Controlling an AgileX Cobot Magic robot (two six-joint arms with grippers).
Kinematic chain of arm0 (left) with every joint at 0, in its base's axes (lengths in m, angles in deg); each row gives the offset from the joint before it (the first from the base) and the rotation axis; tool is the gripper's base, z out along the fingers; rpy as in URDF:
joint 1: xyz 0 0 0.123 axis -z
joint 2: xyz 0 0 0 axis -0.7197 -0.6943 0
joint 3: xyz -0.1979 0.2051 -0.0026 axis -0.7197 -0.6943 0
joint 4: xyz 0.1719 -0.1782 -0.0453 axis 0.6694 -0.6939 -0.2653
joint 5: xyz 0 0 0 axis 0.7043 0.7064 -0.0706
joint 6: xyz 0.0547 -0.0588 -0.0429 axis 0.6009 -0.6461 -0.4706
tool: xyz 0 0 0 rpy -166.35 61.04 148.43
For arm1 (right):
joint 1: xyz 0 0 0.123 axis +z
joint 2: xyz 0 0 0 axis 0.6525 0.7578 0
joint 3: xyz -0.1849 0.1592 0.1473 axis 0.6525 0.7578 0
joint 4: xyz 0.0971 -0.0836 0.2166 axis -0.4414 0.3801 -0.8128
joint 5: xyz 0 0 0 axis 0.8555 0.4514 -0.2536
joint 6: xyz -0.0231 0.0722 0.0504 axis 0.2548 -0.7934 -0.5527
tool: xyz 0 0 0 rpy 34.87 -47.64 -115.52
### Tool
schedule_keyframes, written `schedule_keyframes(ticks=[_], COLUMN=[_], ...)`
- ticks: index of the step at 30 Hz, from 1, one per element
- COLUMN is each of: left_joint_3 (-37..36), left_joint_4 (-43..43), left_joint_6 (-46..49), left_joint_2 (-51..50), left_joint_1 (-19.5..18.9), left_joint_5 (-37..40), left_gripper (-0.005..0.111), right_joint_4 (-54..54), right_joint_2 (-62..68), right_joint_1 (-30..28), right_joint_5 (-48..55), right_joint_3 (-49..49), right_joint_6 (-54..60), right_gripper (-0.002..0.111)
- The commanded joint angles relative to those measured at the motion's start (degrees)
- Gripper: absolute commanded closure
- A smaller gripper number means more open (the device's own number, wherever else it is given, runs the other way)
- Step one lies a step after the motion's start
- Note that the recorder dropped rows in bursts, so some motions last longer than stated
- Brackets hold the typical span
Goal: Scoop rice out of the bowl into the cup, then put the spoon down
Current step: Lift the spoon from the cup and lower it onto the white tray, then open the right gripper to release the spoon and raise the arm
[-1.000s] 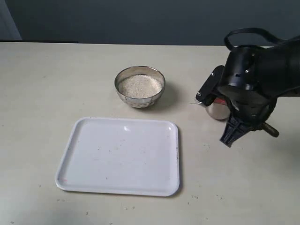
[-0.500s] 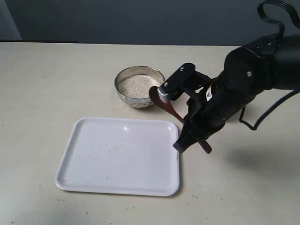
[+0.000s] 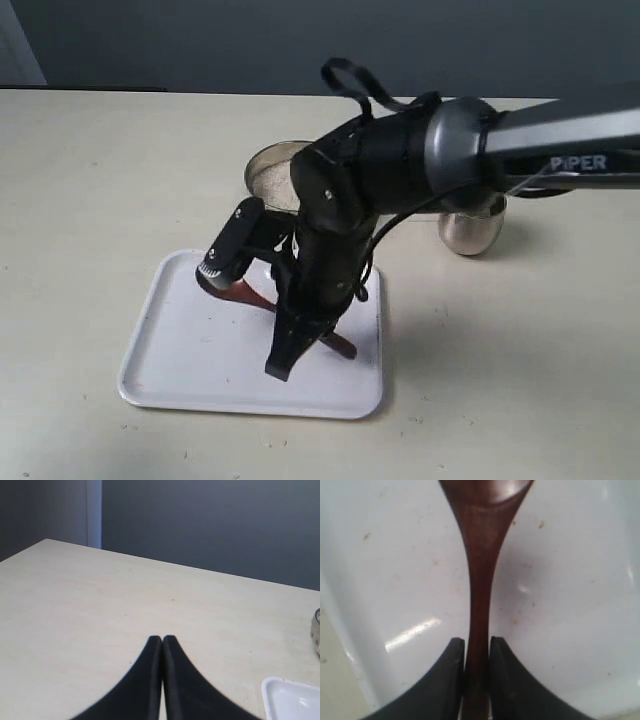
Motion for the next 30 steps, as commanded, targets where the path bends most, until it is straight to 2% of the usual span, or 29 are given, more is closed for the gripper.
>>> schedule_keyframes(ticks=[1, 3, 6, 8, 10, 11, 17, 19, 22, 30], left_joint_3=[0.1, 0.1, 0.1, 0.1, 0.1, 0.1, 0.1, 0.1, 0.1, 0.1], left_joint_4=[0.3, 0.3, 0.3, 0.3, 0.3, 0.3, 0.3, 0.3, 0.3, 0.3], left_joint_6=[-0.2, -0.2, -0.2, -0.2, -0.2, -0.2, -0.2, -0.2, -0.2, -0.2], left_joint_2=[0.3, 0.3, 0.3, 0.3, 0.3, 0.3, 0.3, 0.3, 0.3, 0.3], left_joint_1=[0.4, 0.4, 0.4, 0.4, 0.4, 0.4, 0.4, 0.4, 0.4, 0.4], left_joint_5=[-0.6, -0.6, -0.6, -0.6, -0.6, -0.6, -0.6, -0.6, -0.6, -0.6], left_gripper=[0.106, 0.106, 0.106, 0.106, 0.106, 0.106, 0.106, 0.106, 0.106, 0.106], right_joint_4=[0.9, 0.7, -0.7, -0.7, -0.7, -0.7, -0.5, -0.5, -0.4, 7.1], right_joint_2=[1.5, 1.5, 1.5, 1.5, 1.5, 1.5, -0.2, -2.2, -6.6, -23.6], right_joint_1=[0.9, 0.9, 0.9, 0.9, 0.9, 0.9, 0.9, 0.9, 0.9, 0.9], right_joint_5=[0.2, -0.2, -0.7, -1.1, -1.3, -1.3, 0.7, 3.2, 8.0, 14.1], right_joint_3=[-0.4, -0.4, -0.4, -0.4, -0.4, -0.4, -0.4, -0.4, -0.4, -0.4], right_joint_6=[0.5, -0.5, -1.4, -1.5, -1.5, -1.8, -4.1, -4.9, -5.7, -20.4], right_gripper=[0.109, 0.107, 0.089, 0.073, 0.062, 0.060, 0.065, 0.077, 0.107, 0.108])
